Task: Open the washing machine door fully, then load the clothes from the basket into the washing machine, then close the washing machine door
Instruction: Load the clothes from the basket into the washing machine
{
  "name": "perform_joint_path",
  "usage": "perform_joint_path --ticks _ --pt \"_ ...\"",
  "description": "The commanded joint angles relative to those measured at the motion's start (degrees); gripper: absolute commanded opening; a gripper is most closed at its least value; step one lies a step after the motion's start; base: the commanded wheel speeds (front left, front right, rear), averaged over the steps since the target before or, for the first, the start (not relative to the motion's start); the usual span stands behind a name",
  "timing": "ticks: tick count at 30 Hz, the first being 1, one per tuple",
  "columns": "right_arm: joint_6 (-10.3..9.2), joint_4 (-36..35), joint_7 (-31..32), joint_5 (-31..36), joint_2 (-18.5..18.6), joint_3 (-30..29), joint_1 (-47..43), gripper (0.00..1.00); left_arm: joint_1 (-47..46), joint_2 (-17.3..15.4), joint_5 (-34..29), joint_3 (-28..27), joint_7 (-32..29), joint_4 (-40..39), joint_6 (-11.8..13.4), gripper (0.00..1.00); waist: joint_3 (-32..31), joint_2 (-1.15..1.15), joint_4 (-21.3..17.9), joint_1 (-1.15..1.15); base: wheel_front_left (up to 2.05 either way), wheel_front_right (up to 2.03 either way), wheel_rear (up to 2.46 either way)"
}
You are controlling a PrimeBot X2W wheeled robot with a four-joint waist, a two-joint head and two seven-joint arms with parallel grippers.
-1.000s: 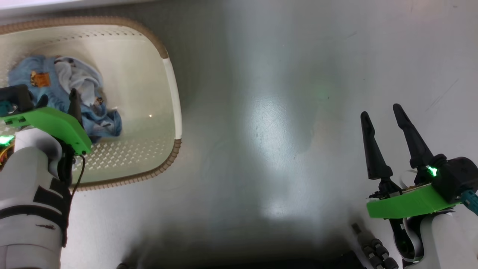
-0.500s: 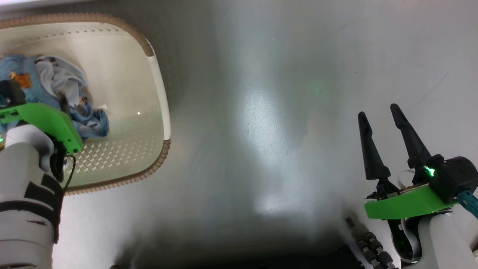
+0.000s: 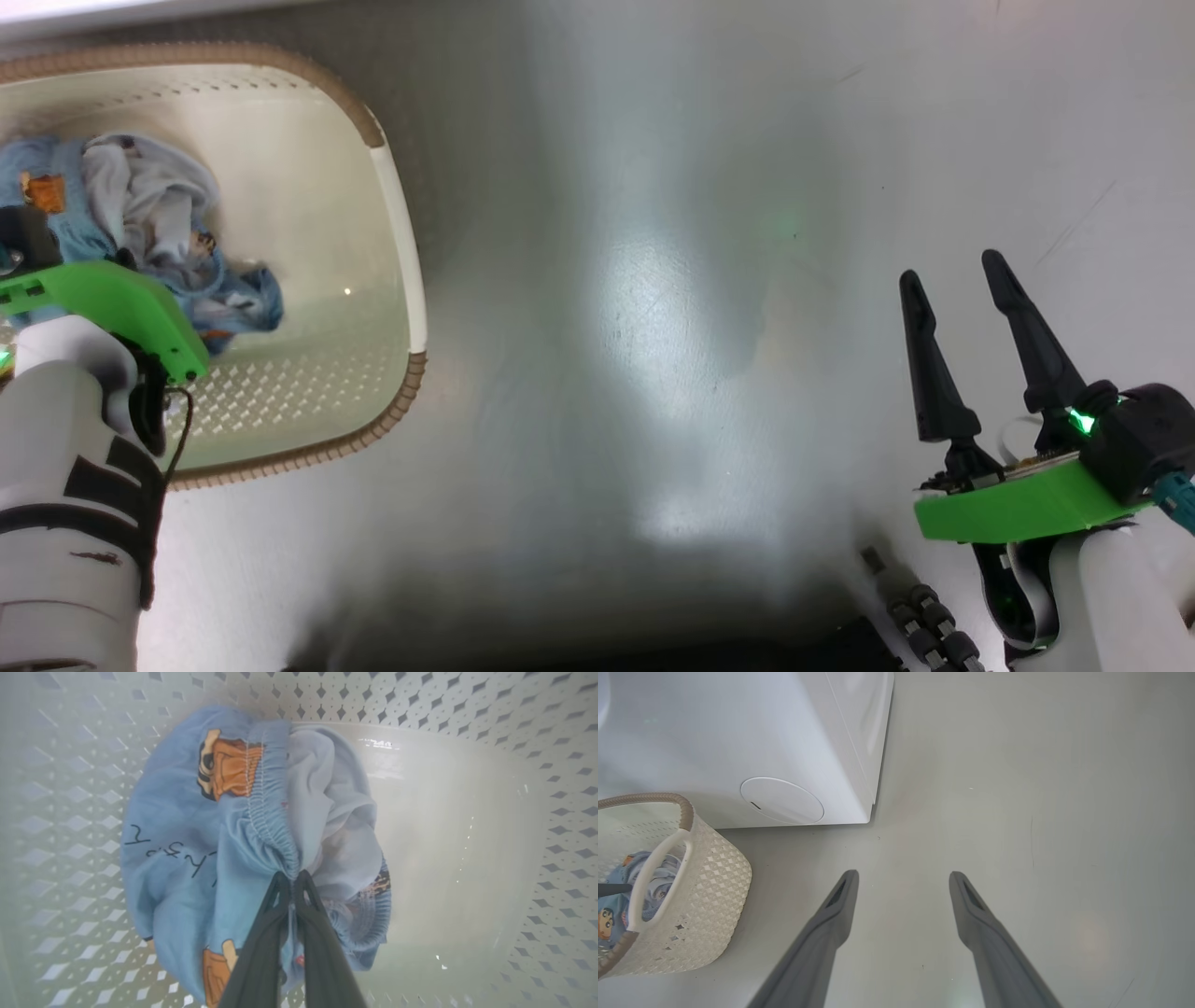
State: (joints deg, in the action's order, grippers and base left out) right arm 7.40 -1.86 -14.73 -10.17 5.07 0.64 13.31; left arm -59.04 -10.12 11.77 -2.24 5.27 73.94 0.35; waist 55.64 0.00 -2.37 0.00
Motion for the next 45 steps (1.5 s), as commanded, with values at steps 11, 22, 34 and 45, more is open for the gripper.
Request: perform_joint_path --ticks 11,22,34,45 --pt "0.09 0.97 -0.27 -0.82 0.22 2.31 0.84 1.00 6.40 -2.79 2.07 -1.25 8.54 -0.78 -2.33 0.00 -5.88 0.00 0.64 0.00 0.00 0.00 0.00" --pt "0.09 4.21 -0.27 -1.98 0.87 3.98 0.82 1.00 17.51 -2.06 2.47 -3.48 9.71 -16.18 -2.95 0.00 -15.21 0.00 1.66 0.00 0.00 0.00 0.00" --pt "0.09 7.69 -0.27 -3.52 1.81 6.03 -0.91 1.00 31.32 1.24 0.87 -7.23 9.72 -32.68 -3.70 0.00 -25.35 0.00 2.39 0.00 0.00 0.00 0.00" --pt "0.09 10.48 -0.27 -4.81 2.75 7.45 -2.88 1.00 41.37 4.78 -1.02 -11.18 9.73 -49.63 -5.20 0.00 -34.88 0.00 2.35 0.00 0.00 0.00 0.00"
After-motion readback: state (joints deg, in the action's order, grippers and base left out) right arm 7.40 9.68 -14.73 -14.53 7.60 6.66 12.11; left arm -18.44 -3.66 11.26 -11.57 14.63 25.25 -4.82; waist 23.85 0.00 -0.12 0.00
